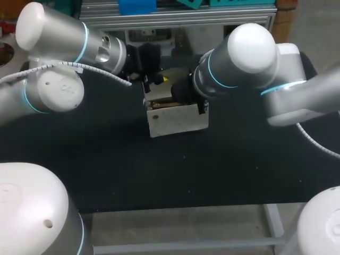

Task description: Pick up the bag, open it, inspect its contents, close it, and place it on the opposite side

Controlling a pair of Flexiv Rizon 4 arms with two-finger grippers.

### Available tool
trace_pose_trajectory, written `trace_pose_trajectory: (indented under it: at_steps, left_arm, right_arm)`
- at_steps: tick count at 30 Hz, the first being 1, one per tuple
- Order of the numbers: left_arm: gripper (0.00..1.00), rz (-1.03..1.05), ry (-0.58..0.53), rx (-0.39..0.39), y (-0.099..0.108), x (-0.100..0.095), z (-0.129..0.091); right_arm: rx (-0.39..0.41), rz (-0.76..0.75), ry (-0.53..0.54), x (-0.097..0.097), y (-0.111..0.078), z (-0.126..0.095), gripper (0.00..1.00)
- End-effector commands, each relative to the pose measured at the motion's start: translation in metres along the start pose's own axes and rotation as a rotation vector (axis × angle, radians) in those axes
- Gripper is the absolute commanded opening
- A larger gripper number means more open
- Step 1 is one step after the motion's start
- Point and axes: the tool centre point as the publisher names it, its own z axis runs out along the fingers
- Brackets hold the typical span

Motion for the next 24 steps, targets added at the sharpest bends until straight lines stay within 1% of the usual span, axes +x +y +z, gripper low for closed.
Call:
trace_pose_trajectory:
  at_steps: [1,5,7,12,18,21,22,23,24]
  left_arm:
    - [0.0,0.002,-0.005,0.013,-0.001,0.001,-0.004]
    - [0.0,0.006,-0.019,0.023,-0.001,0.0,-0.007]
    - [0.0,0.014,-0.028,0.027,-0.002,0.0,-0.008]
    - [0.0,0.027,-0.032,0.03,-0.002,0.0,-0.007]
    - [0.0,0.047,-0.02,0.032,-0.002,0.001,-0.003]
    - [0.0,0.053,-0.021,0.033,-0.003,0.002,-0.004]
    - [0.0,0.056,-0.021,0.034,-0.002,0.002,-0.004]
    - [0.0,0.058,-0.022,0.034,-0.002,0.002,-0.004]
    - [0.0,0.065,-0.02,0.034,-0.002,0.002,-0.004]
  right_arm:
    - [0.003,0.011,0.03,-0.006,-0.001,0.011,0.0]
    - [0.003,0.009,0.094,-0.002,-0.002,0.02,0.0]
    - [-0.009,0.012,0.116,0.0,-0.003,0.022,0.0]
    - [-0.019,0.006,0.139,0.006,-0.003,0.02,0.0]
    - [-0.026,-0.012,0.153,0.006,-0.002,0.022,0.0]
    - [-0.025,-0.031,0.139,0.007,0.0,0.023,0.0]
    - [-0.012,-0.02,0.088,0.008,0.0,0.021,0.0]
    - [-0.022,-0.022,0.053,0.009,0.0,0.018,0.0]
    - [-0.027,-0.025,0.041,0.009,0.0,0.015,0.0]
